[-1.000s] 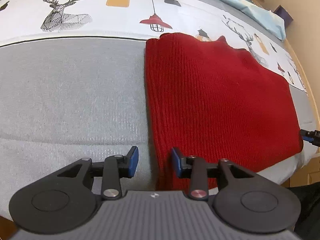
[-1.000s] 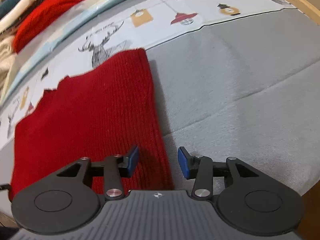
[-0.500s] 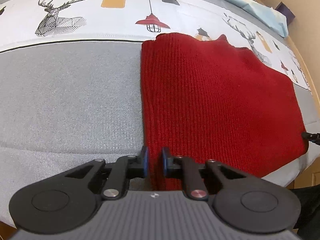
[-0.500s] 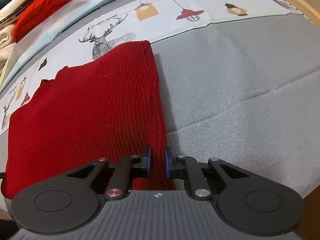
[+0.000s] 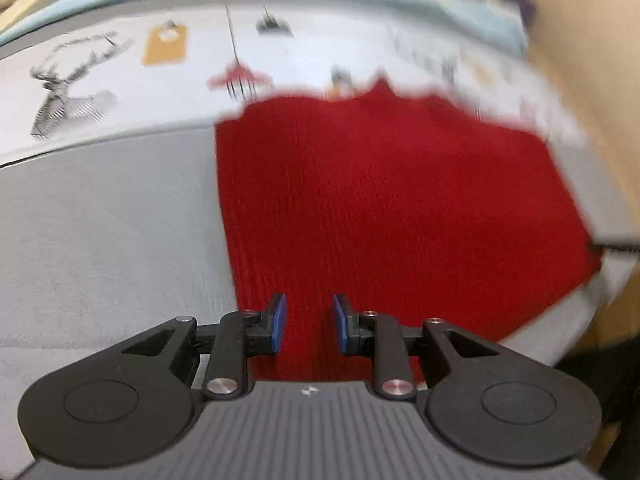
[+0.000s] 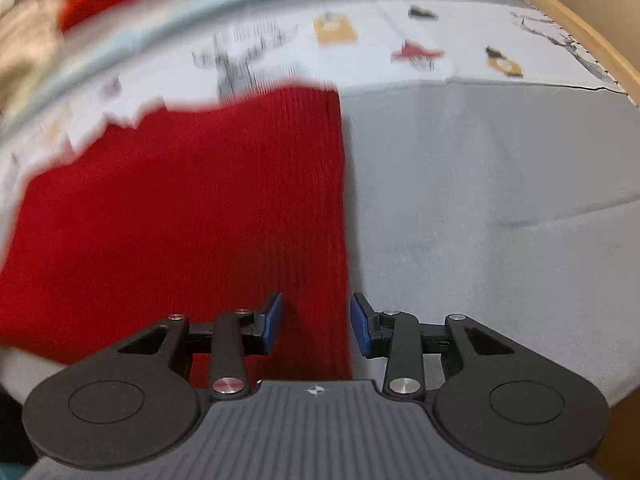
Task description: Fold small clothes
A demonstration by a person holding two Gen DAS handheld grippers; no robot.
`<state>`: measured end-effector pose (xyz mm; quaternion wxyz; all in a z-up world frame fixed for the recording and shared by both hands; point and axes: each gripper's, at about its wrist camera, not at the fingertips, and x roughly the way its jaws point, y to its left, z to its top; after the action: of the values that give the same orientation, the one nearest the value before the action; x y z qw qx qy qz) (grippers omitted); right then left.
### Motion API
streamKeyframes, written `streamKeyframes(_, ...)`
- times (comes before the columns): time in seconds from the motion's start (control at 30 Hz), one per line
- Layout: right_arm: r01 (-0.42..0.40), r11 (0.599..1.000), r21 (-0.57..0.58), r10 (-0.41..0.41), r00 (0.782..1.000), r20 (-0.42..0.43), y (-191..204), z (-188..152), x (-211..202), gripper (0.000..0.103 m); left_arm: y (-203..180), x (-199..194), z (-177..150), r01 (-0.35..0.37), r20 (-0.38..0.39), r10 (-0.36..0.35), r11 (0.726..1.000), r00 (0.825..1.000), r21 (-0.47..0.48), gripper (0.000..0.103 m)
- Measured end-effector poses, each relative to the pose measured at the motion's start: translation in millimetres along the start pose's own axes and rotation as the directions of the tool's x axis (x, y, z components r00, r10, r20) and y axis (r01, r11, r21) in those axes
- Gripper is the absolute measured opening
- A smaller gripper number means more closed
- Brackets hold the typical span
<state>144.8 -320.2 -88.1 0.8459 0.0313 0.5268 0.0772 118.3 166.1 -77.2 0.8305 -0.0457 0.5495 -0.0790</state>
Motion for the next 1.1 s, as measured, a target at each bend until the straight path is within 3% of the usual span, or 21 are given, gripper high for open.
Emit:
streamKeyframes(0.1, 0.015, 1.000, -0.011, -0.014, 1.000, 0.017, 3, 0, -1, 0.039, -5, 9, -1, -0.031, -0.043, 0.032, 0.999, 0.999, 0.034, 0.027)
streamKeyframes(0.27, 0.043, 0.999, 0.023, -0.045, 0.995, 0.091, 5, 1, -15, 0.045, 3, -2, -1, -0.010, -0.005, 0.010, 1.000, 1.000, -0.006, 0.027)
streamKeyframes(0.43, 0.085, 0.996, -0.007, -0.082, 0.975, 0.208, 24, -3, -33, 0.046, 13, -18, -1, -0.049, 0.040, 0.051, 0.997, 0.998, -0.055, 0.030)
streamKeyframes(0.6, 0.068, 0.997, -0.035, -0.056, 0.961, 0.271, 62, -18, -41, 0.049, 32, -45, -3, -0.083, 0.105, 0.098, 0.987, 0.990, -0.137, 0.032)
streamKeyframes(0.8, 0.003, 1.000, -0.028, 0.005, 0.963, 0.271, 108, -39, -37, 0.049, 58, -85, -11, -0.109, 0.183, 0.150, 0.970, 0.972, -0.216, 0.032)
streamKeyframes(0.9, -0.078, 0.997, 0.017, 0.073, 0.978, 0.193, 118, -38, -21, 0.051, 69, -103, -19, -0.109, 0.213, 0.163, 0.964, 0.963, -0.241, 0.034)
streamKeyframes(1.0, -0.007, 0.999, 0.040, 0.004, 0.997, 0.079, 123, -37, 4, 0.051, 80, -118, -29, -0.116, 0.227, 0.176, 0.959, 0.958, -0.257, 0.035)
streamKeyframes(1.1, 0.019, 0.996, 0.089, -0.026, 0.996, 0.085, 127, -33, 7, 0.050, 89, -130, -37, -0.119, 0.248, 0.191, 0.953, 0.950, -0.280, 0.035)
